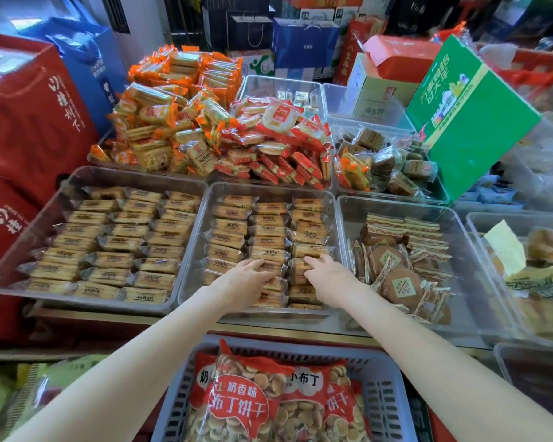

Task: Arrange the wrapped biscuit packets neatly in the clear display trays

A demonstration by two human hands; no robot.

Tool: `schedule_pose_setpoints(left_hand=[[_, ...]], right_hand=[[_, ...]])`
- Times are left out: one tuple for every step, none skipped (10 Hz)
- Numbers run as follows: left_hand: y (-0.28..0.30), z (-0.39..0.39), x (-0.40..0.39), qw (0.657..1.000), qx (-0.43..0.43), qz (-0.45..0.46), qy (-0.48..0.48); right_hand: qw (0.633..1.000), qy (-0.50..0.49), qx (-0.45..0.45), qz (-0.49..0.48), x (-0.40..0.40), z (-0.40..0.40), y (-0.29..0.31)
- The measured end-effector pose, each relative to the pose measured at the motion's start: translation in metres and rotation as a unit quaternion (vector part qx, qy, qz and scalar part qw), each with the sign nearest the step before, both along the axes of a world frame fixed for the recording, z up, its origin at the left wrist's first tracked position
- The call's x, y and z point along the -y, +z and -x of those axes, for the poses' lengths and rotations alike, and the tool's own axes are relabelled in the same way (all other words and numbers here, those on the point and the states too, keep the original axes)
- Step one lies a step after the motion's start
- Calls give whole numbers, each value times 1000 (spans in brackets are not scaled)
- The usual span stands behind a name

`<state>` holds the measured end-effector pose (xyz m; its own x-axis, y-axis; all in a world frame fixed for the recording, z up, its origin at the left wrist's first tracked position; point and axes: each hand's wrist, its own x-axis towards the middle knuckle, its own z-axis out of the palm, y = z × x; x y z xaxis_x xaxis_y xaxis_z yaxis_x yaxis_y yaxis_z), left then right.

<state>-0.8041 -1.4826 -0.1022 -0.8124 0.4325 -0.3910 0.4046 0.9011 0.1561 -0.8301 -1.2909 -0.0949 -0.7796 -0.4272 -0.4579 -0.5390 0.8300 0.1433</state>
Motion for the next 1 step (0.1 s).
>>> schedule_pose_setpoints(left_hand=[[16,-2,6,997,16,-66,42]], right_hand=[[997,-19,-15,68,-1,-2,10]])
